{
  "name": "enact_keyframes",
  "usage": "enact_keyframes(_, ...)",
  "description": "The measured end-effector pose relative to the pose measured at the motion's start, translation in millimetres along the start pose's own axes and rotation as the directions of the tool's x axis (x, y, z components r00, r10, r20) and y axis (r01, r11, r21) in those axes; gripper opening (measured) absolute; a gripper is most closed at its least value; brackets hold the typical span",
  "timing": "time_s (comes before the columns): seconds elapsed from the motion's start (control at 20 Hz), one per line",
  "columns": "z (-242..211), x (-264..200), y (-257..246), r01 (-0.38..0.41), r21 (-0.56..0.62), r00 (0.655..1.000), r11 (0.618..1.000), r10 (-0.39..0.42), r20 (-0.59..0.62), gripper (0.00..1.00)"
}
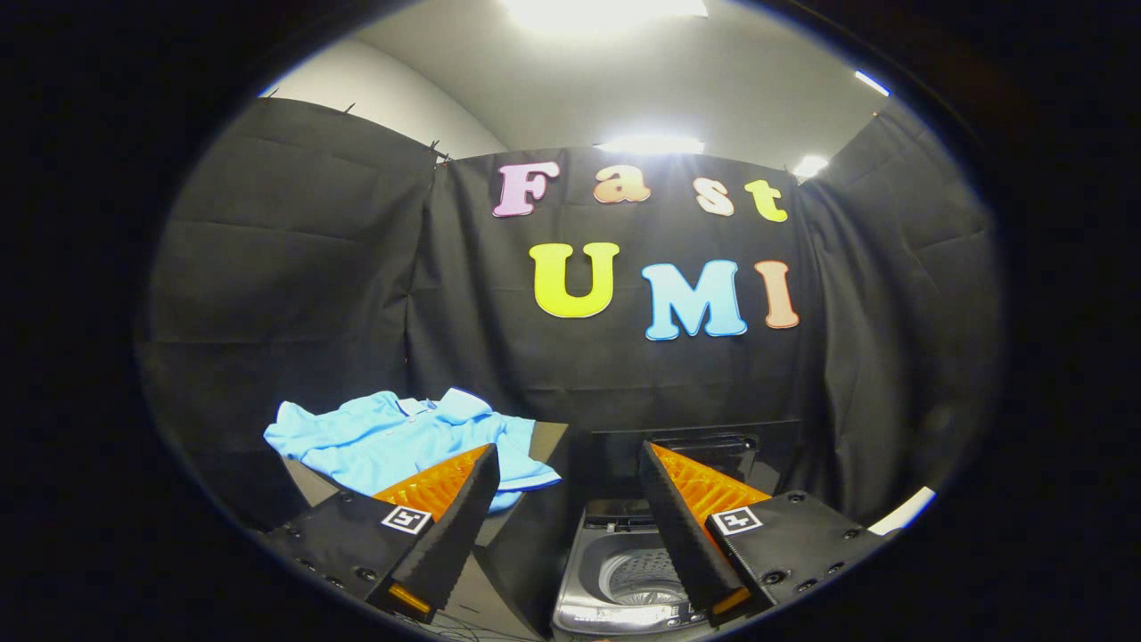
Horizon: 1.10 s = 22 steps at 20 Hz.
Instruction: Put the clothes into the washing machine and then close the washing machine lid.
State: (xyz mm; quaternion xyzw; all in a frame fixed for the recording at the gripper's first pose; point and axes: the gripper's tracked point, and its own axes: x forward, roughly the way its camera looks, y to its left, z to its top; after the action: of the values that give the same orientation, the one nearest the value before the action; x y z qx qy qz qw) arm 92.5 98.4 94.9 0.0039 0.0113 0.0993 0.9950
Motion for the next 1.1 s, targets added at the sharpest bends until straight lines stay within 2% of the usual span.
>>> enact_keyframes(0.35,24.5,45.0,55.2,-0.109,0.0,0.994,0.994,0.109,-0.023,0.98)
enact_keyframes(0.7,29.7,89.0,108.9,-0.205,0.0,0.975,0.979,0.204,-0.089,0.98)
enact_keyframes(0.95,4.6,123.6,143.0,-0.277,-0.001,0.936,0.961,0.269,-0.225,0.98)
enact_keyframes(1.1,-11.2,142.7,165.8,-0.331,0.021,0.897,0.944,0.321,-0.303,0.98)
